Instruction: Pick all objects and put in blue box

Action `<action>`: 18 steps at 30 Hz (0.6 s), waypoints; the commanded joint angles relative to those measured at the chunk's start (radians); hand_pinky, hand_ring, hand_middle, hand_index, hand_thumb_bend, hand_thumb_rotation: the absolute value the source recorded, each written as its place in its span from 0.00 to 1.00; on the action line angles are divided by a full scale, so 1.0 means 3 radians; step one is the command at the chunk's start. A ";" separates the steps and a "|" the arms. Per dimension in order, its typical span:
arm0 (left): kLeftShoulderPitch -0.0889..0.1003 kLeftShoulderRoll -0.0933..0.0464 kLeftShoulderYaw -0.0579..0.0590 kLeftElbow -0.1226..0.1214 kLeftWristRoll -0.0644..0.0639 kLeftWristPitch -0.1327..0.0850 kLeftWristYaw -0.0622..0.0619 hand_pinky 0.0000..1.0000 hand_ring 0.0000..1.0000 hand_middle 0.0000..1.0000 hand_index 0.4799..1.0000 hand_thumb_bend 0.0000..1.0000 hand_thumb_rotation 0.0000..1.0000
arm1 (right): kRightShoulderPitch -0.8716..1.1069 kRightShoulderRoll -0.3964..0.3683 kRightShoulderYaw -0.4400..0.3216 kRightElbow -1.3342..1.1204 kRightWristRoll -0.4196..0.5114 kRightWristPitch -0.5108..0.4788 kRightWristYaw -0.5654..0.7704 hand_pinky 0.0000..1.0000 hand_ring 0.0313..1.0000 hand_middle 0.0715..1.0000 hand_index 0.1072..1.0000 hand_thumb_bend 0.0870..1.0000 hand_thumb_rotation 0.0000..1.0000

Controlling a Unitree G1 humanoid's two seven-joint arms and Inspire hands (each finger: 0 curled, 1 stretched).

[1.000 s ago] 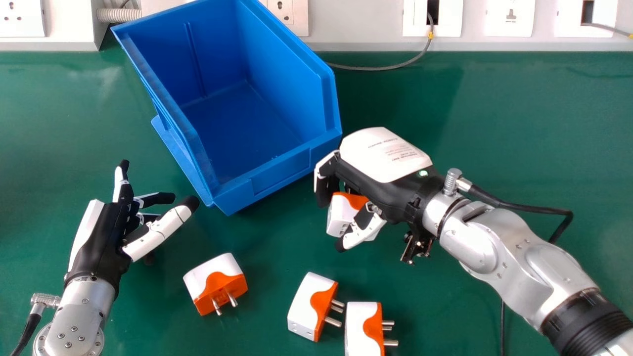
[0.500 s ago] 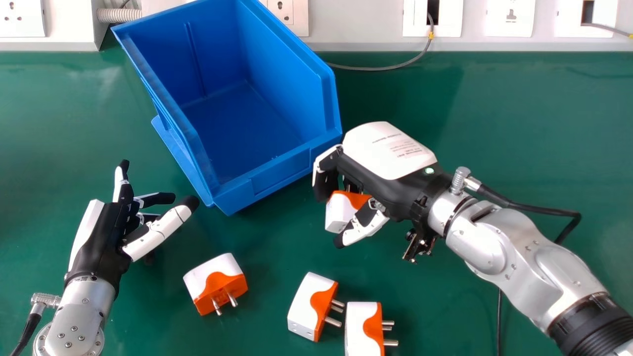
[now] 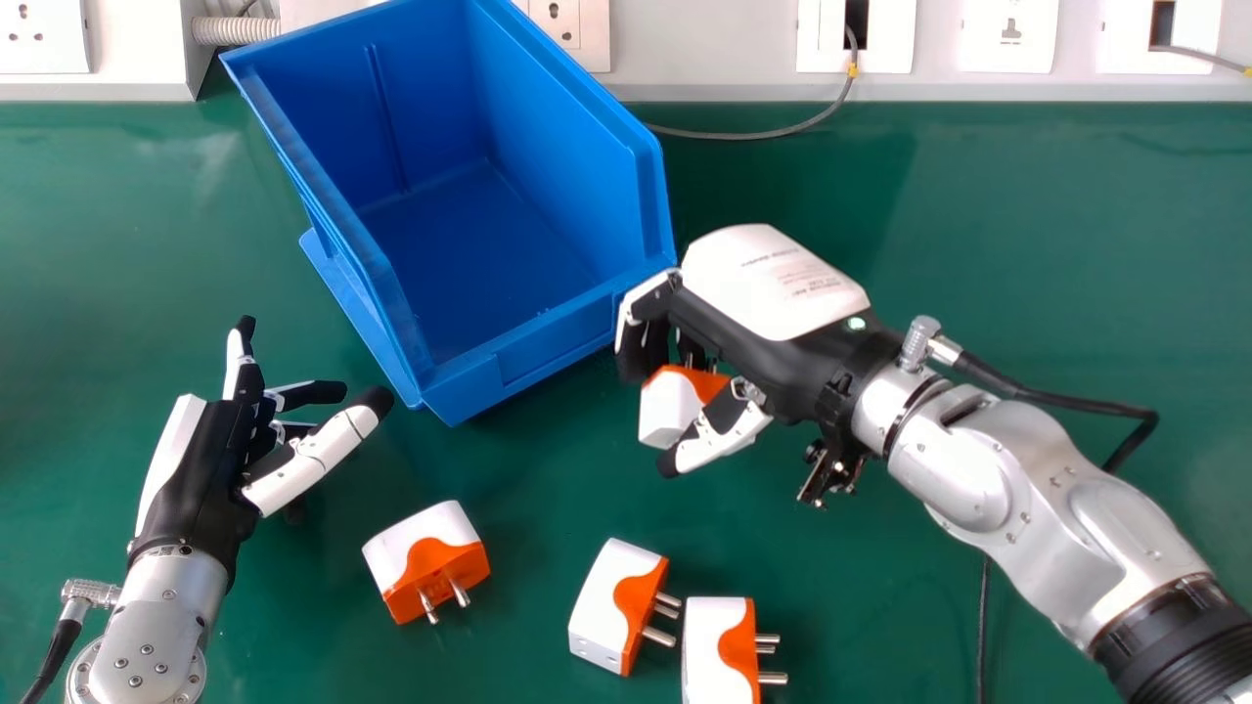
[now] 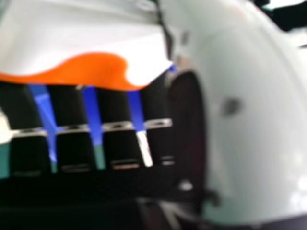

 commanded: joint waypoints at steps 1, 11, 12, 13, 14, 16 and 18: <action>0.0245 -0.0165 -0.0187 0.0277 0.0153 0.0288 -0.0199 0.55 0.65 0.78 0.70 0.78 0.55 | -0.0066 -0.0039 -0.0122 -0.0169 0.0084 -0.0019 0.0001 0.34 0.42 0.48 0.45 0.45 0.00; 0.0239 -0.0166 -0.0197 0.0285 0.0169 0.0275 -0.0188 0.55 0.65 0.78 0.70 0.78 0.55 | -0.0020 -0.0025 -0.0302 -0.0411 0.0148 -0.0081 -0.0073 0.33 0.42 0.49 0.46 0.45 0.00; 0.0238 -0.0164 -0.0197 0.0286 0.0169 0.0277 -0.0189 0.55 0.65 0.78 0.70 0.78 0.55 | -0.0027 -0.0020 -0.0319 -0.0425 0.0160 -0.0089 -0.0075 0.33 0.41 0.49 0.46 0.45 0.00; 0.0238 -0.0164 -0.0197 0.0279 0.0167 0.0286 -0.0192 0.55 0.65 0.78 0.70 0.78 0.55 | -0.0035 -0.0014 -0.0337 -0.0443 0.0178 -0.0096 -0.0078 0.33 0.41 0.49 0.46 0.45 0.00; 0.0238 -0.0164 -0.0196 0.0273 0.0165 0.0293 -0.0193 0.55 0.65 0.78 0.70 0.78 0.55 | -0.0044 -0.0009 -0.0350 -0.0457 0.0193 -0.0102 -0.0083 0.33 0.41 0.49 0.46 0.45 0.00; 0.0232 -0.0165 -0.0198 0.0278 0.0167 0.0297 -0.0192 0.55 0.65 0.78 0.70 0.78 0.55 | -0.0061 0.0008 -0.0374 -0.0475 0.0204 -0.0121 -0.0111 0.33 0.41 0.49 0.46 0.45 0.00; 0.0226 -0.0164 -0.0200 0.0291 0.0171 0.0293 -0.0192 0.55 0.65 0.78 0.70 0.78 0.55 | -0.0076 0.0034 -0.0378 -0.0457 0.0186 -0.0152 -0.0168 0.33 0.41 0.49 0.46 0.45 0.00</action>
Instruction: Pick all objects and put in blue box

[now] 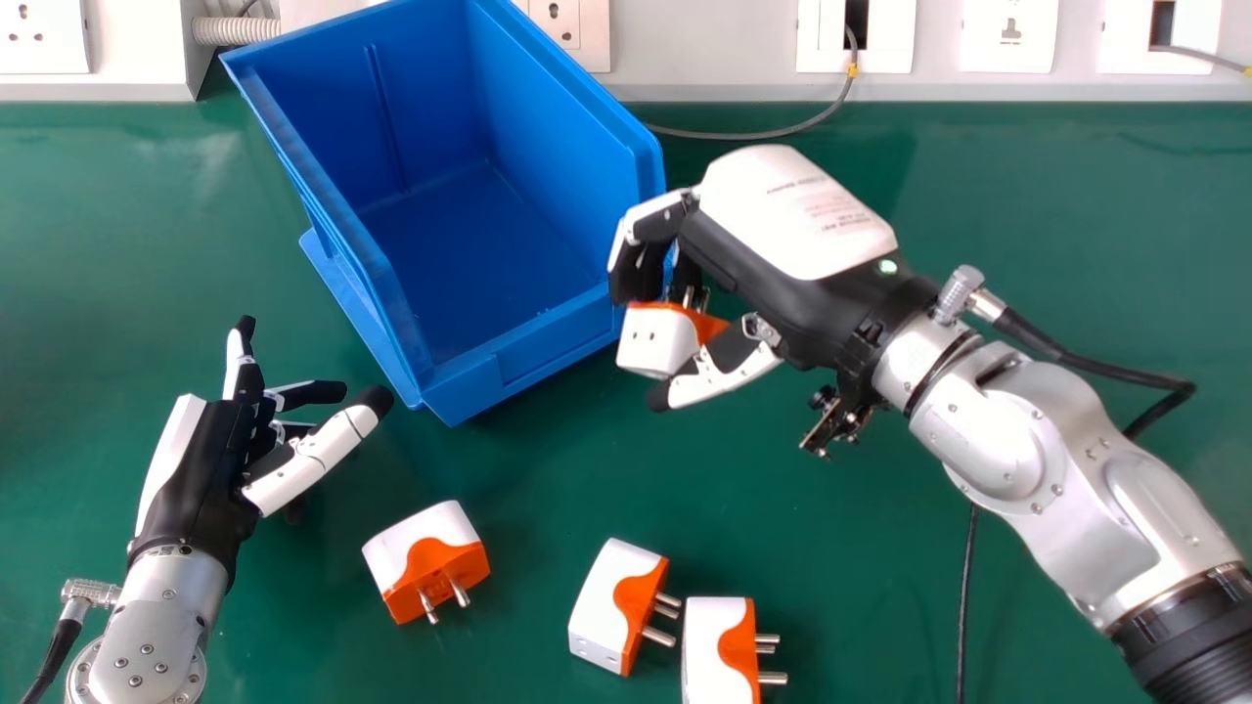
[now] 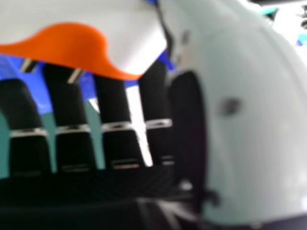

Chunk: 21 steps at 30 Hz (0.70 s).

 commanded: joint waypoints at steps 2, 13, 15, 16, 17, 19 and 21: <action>0.0229 -0.0165 -0.0202 0.0291 0.0174 0.0289 -0.0193 0.55 0.65 0.78 0.70 0.78 0.55 | -0.0125 0.0049 -0.0072 -0.0053 0.0029 -0.0092 -0.0177 0.33 0.42 0.49 0.46 0.45 0.00; 0.0207 -0.0172 -0.0202 0.0305 0.0169 0.0292 -0.0193 0.55 0.65 0.78 0.70 0.78 0.55 | -0.0347 0.0245 0.0002 0.0103 -0.0042 -0.0179 -0.0341 0.34 0.42 0.49 0.45 0.45 0.00; 0.0207 -0.0179 -0.0198 0.0303 0.0163 0.0297 -0.0189 0.55 0.65 0.78 0.70 0.78 0.55 | -0.0371 0.0284 0.0000 0.0097 -0.0021 -0.0187 -0.0335 0.33 0.42 0.49 0.45 0.45 0.00; 0.0208 -0.0181 -0.0198 0.0300 0.0162 0.0300 -0.0187 0.55 0.65 0.78 0.70 0.78 0.55 | -0.0379 0.0295 -0.0002 0.0095 -0.0016 -0.0190 -0.0332 0.33 0.42 0.49 0.45 0.45 0.00; 0.0207 -0.0182 -0.0202 0.0294 0.0169 0.0305 -0.0181 0.55 0.65 0.78 0.70 0.78 0.55 | -0.0403 0.0308 -0.0003 0.0105 -0.0013 -0.0191 -0.0330 0.33 0.42 0.50 0.45 0.45 0.00; 0.0203 -0.0183 -0.0209 0.0291 0.0178 0.0307 -0.0175 0.55 0.65 0.78 0.70 0.78 0.55 | -0.0449 0.0328 -0.0004 0.0130 -0.0012 -0.0186 -0.0326 0.33 0.43 0.50 0.45 0.45 0.00; 0.0193 -0.0186 -0.0210 0.0305 0.0178 0.0301 -0.0179 0.55 0.65 0.78 0.70 0.78 0.55 | -0.0529 0.0367 -0.0003 0.0201 0.0004 -0.0176 -0.0314 0.33 0.43 0.50 0.45 0.45 0.00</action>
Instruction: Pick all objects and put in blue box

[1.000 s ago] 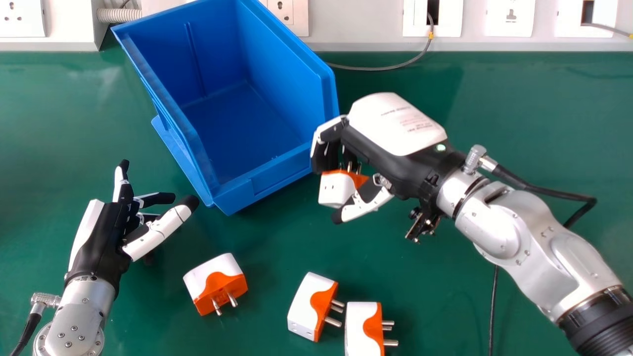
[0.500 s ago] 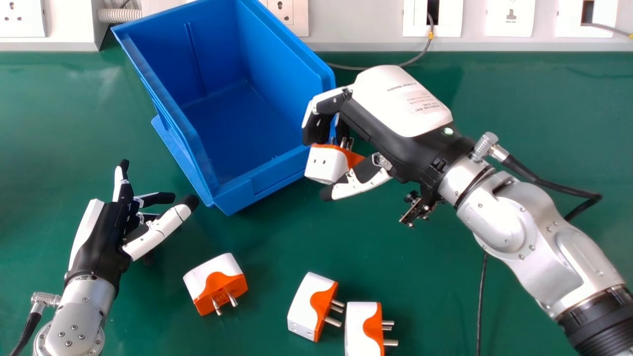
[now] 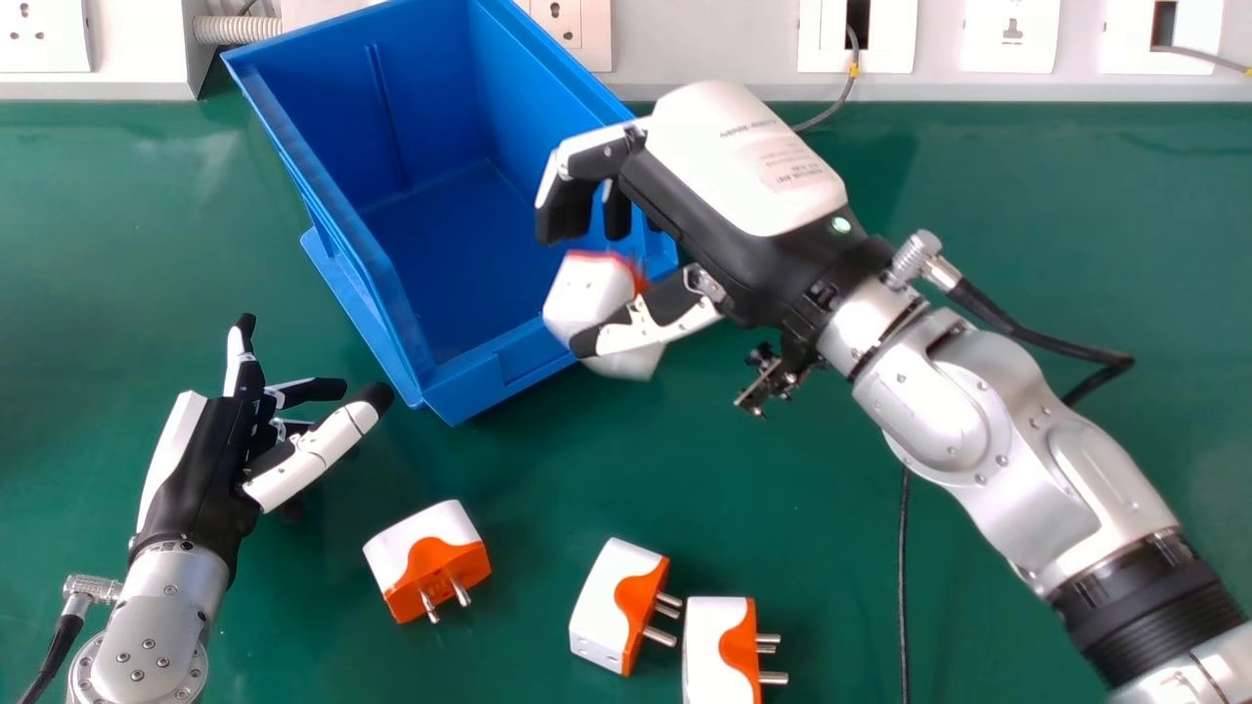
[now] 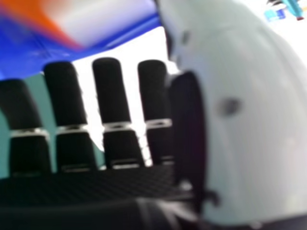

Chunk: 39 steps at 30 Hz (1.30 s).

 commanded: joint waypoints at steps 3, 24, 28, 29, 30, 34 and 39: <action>0.0230 -0.0183 -0.0213 0.0262 0.0179 0.0297 -0.0181 0.55 0.65 0.78 0.70 0.78 0.55 | -0.0345 0.0116 -0.0009 0.0171 0.0040 0.0008 -0.0034 0.33 0.43 0.50 0.45 0.45 0.00; 0.0254 -0.0225 -0.0217 0.0220 0.0174 0.0290 -0.0161 0.55 0.65 0.78 0.70 0.78 0.55 | -0.0932 0.0353 0.0086 0.0917 0.0050 0.0056 -0.0071 0.32 0.43 0.50 0.45 0.45 0.00; 0.0278 -0.0222 -0.0229 0.0157 0.0183 0.0313 -0.0157 0.55 0.65 0.78 0.70 0.78 0.55 | -0.0839 0.0325 0.0115 0.0771 0.0025 0.0121 -0.0007 0.32 0.43 0.50 0.44 0.45 0.00; 0.0281 -0.0219 -0.0230 0.0152 0.0187 0.0311 -0.0156 0.55 0.65 0.78 0.70 0.78 0.55 | -0.0818 0.0321 0.0121 0.0726 0.0023 0.0142 0.0022 0.32 0.43 0.50 0.44 0.45 0.00; 0.0283 -0.0217 -0.0231 0.0149 0.0189 0.0309 -0.0155 0.55 0.65 0.78 0.70 0.78 0.55 | -0.0803 0.0318 0.0125 0.0692 0.0024 0.0159 0.0044 0.32 0.43 0.50 0.44 0.45 0.00; 0.0285 -0.0214 -0.0236 0.0147 0.0197 0.0303 -0.0153 0.55 0.65 0.78 0.70 0.78 0.55 | -0.0783 0.0303 0.0152 0.0639 0.0002 0.0212 0.0068 0.32 0.43 0.51 0.44 0.45 0.00; 0.0275 -0.0210 -0.0238 0.0165 0.0199 0.0295 -0.0163 0.55 0.65 0.78 0.70 0.78 0.54 | -0.0748 0.0263 0.0168 0.0613 -0.0016 0.0212 0.0063 0.33 0.43 0.50 0.45 0.45 0.00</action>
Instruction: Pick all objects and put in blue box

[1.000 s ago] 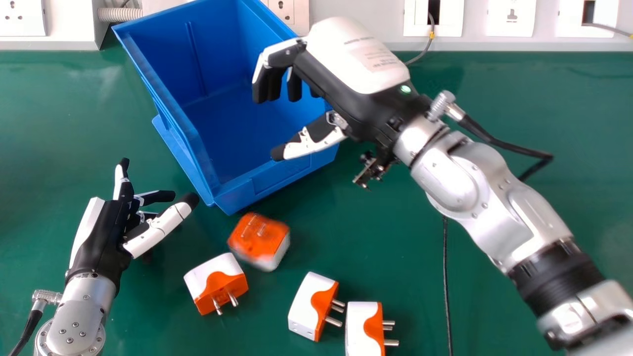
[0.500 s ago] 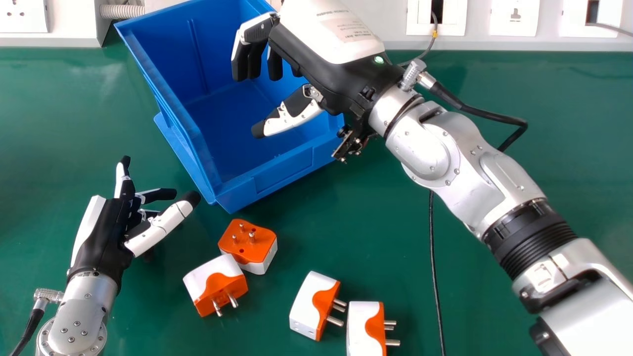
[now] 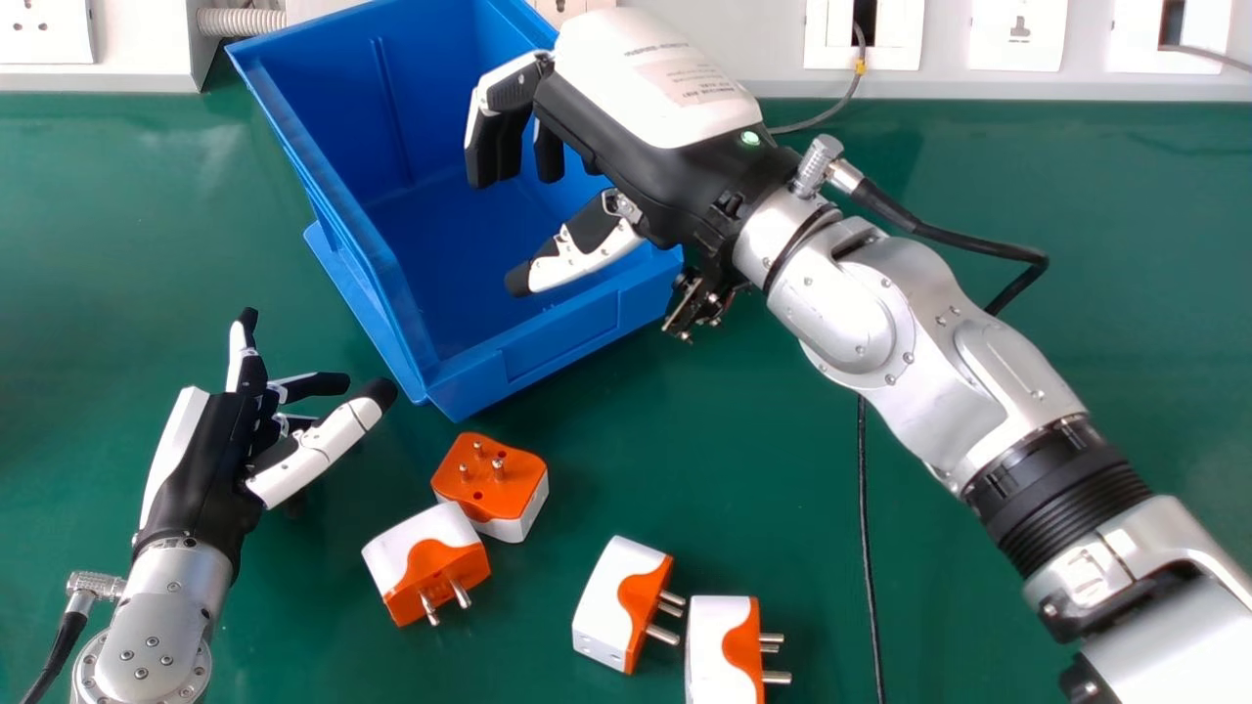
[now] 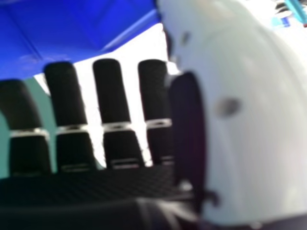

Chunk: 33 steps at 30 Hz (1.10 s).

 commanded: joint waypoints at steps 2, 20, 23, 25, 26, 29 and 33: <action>0.0257 -0.0190 -0.0236 0.0232 0.0195 0.0290 -0.0182 0.55 0.65 0.78 0.70 0.78 0.54 | -0.0012 -0.0057 0.0002 -0.0141 -0.0014 -0.0032 -0.0030 0.33 0.43 0.50 0.45 0.45 0.00; 0.0257 -0.0175 -0.0223 0.0227 0.0183 0.0308 -0.0194 0.55 0.65 0.78 0.70 0.77 0.54 | 0.0502 -0.0434 -0.0047 -0.1280 0.0156 0.0394 0.1046 0.32 0.42 0.50 0.46 0.44 0.00; 0.0263 -0.0168 -0.0225 0.0208 0.0187 0.0312 -0.0193 0.55 0.65 0.78 0.70 0.77 0.54 | 0.0551 -0.0477 -0.0025 -0.1385 0.0142 0.0428 0.1188 0.32 0.43 0.49 0.46 0.45 0.00; 0.0253 -0.0167 -0.0223 0.0232 0.0189 0.0310 -0.0190 0.55 0.65 0.78 0.70 0.77 0.54 | 0.0590 -0.0513 0.0005 -0.1475 0.0156 0.0466 0.1363 0.32 0.43 0.49 0.47 0.45 0.00; 0.0247 -0.0167 -0.0223 0.0242 0.0190 0.0312 -0.0189 0.55 0.65 0.78 0.70 0.77 0.54 | 0.0609 -0.0527 0.0016 -0.1517 0.0173 0.0486 0.1453 0.32 0.43 0.49 0.47 0.45 0.00; 0.0245 -0.0170 -0.0227 0.0246 0.0195 0.0309 -0.0184 0.55 0.65 0.79 0.70 0.77 0.54 | 0.0677 -0.0553 0.0033 -0.1655 0.0231 0.0614 0.1740 0.33 0.42 0.49 0.46 0.45 0.00; 0.0256 -0.0166 -0.0228 0.0227 0.0197 0.0307 -0.0184 0.55 0.65 0.79 0.70 0.77 0.54 | 0.0752 -0.0564 0.0036 -0.1854 0.0231 0.0890 0.2047 0.33 0.42 0.50 0.45 0.45 0.00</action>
